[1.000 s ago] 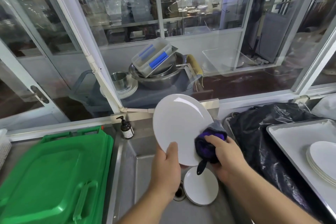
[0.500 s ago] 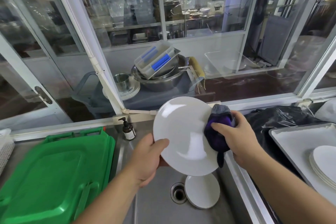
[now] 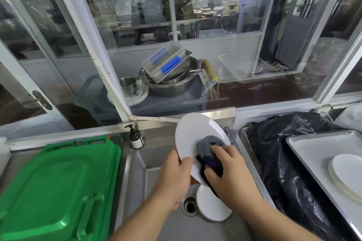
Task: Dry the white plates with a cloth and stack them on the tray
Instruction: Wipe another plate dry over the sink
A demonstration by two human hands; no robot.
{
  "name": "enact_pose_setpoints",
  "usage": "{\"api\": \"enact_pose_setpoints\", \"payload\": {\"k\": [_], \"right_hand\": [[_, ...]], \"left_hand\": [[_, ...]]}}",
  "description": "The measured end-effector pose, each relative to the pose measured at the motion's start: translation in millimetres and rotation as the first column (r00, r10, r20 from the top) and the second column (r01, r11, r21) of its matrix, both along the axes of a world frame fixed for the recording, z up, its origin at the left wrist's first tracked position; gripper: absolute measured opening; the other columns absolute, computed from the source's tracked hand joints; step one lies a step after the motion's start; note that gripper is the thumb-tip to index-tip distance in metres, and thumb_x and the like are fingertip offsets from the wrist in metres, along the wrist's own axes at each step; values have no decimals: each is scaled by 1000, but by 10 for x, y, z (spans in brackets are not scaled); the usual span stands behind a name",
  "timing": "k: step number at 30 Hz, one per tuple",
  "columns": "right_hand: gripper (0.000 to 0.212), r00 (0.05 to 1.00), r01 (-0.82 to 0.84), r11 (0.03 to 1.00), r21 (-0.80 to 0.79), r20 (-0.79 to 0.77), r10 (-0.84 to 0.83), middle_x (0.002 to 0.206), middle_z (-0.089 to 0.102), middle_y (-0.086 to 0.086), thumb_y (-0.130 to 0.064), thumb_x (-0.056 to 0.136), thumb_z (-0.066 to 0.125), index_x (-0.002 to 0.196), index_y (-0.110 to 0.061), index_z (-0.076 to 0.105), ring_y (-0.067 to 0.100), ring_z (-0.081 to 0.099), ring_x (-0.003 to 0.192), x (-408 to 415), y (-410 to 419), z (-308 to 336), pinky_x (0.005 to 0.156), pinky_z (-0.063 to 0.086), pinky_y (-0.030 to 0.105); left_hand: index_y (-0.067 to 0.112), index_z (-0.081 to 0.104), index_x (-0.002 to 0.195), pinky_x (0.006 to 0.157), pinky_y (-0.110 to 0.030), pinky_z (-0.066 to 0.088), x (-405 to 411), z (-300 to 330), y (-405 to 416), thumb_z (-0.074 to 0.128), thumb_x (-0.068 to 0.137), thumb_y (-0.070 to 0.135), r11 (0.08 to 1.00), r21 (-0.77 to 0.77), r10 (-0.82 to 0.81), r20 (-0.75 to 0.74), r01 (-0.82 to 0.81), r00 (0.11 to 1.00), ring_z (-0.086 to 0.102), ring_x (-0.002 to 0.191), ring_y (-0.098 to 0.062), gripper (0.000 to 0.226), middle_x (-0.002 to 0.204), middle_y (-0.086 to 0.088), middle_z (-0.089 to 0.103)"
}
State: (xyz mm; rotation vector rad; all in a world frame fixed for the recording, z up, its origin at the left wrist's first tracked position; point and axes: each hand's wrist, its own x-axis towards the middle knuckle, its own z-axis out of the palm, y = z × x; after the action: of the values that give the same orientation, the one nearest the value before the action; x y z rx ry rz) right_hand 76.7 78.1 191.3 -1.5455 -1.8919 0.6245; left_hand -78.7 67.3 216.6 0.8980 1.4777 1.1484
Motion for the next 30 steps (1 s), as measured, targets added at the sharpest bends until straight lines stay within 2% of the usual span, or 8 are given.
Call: {"api": "enact_pose_setpoints", "payload": {"k": [3, 6, 15, 18, 21, 25, 28, 30], "right_hand": [[45, 977, -206, 976, 74, 71, 201, 121, 60, -8, -31, 85, 63, 130, -26, 66, 13, 56, 110, 1, 126, 197, 90, 43, 17], [47, 954, -281, 949, 140, 148, 261, 126, 65, -6, -25, 86, 67, 133, -27, 67, 18, 59, 111, 12, 340, 304, 94, 49, 29], [50, 971, 48, 999, 26, 232, -53, 131, 64, 7, -35, 99, 60, 146, -23, 49, 31, 64, 106, 35, 597, 427, 86, 56, 41], [45, 988, 111, 984, -140, 121, -95, 113, 65, 0, -35, 98, 59, 140, -28, 47, 23, 63, 102, 29, 553, 413, 83, 57, 38], [44, 967, 92, 917, -388, -184, -175, 113, 63, -5, -31, 96, 62, 137, -34, 49, 17, 62, 99, -24, 468, 407, 87, 61, 42], [18, 598, -74, 794, -603, -664, -448, 112, 71, 11, -15, 99, 61, 113, -25, 66, 34, 68, 106, -89, 349, 582, 91, 61, 52], [29, 267, -198, 726, -658, -749, -606, 117, 74, 24, -18, 99, 59, 124, -6, 66, 41, 70, 111, -16, 396, 638, 97, 56, 61], [45, 231, -318, 717, -620, -784, -576, 124, 72, 25, -37, 98, 62, 126, -4, 68, 40, 70, 115, 43, 416, 679, 101, 53, 63]], "left_hand": [[19, 67, 115, 68, -43, 63, 81, 16, -118, 43, 102, -1, 997, -48, -61, 112, 67, 992, 76, 90, -23, 33, 101, -7, 78], [10, 65, 113, 66, -40, 62, 121, 1, -194, 42, 103, -2, 992, -73, -95, 149, 107, 984, 72, 86, -25, 28, 104, -22, 74], [23, 66, 110, 71, -33, 63, -6, 59, -216, 50, 100, 2, 994, 35, -104, -60, 106, 993, 72, 95, -20, 29, 98, 4, 77], [34, 60, 103, 72, -24, 60, -83, 111, -201, 52, 101, 10, 983, 86, -132, -288, 163, 948, 68, 85, 0, 26, 92, 17, 73], [44, 56, 110, 80, -35, 58, -101, 158, -170, 51, 102, 20, 965, 130, -140, -471, 226, 871, 67, 85, -8, 26, 97, 9, 72], [58, 19, 156, 60, -29, 48, -151, 191, -103, 50, 101, 20, 910, 129, -201, -696, 395, 690, 58, 63, -12, 73, 76, 2, 64], [62, -16, 150, 61, -30, 43, -198, 237, -107, 48, 104, 26, 869, 77, -203, -846, 489, 493, 58, 67, -13, 87, 79, 3, 64], [61, -25, 145, 65, -28, 38, -211, 263, -100, 47, 105, 29, 863, 53, -196, -882, 502, 429, 62, 81, -18, 88, 96, 2, 65]]}}
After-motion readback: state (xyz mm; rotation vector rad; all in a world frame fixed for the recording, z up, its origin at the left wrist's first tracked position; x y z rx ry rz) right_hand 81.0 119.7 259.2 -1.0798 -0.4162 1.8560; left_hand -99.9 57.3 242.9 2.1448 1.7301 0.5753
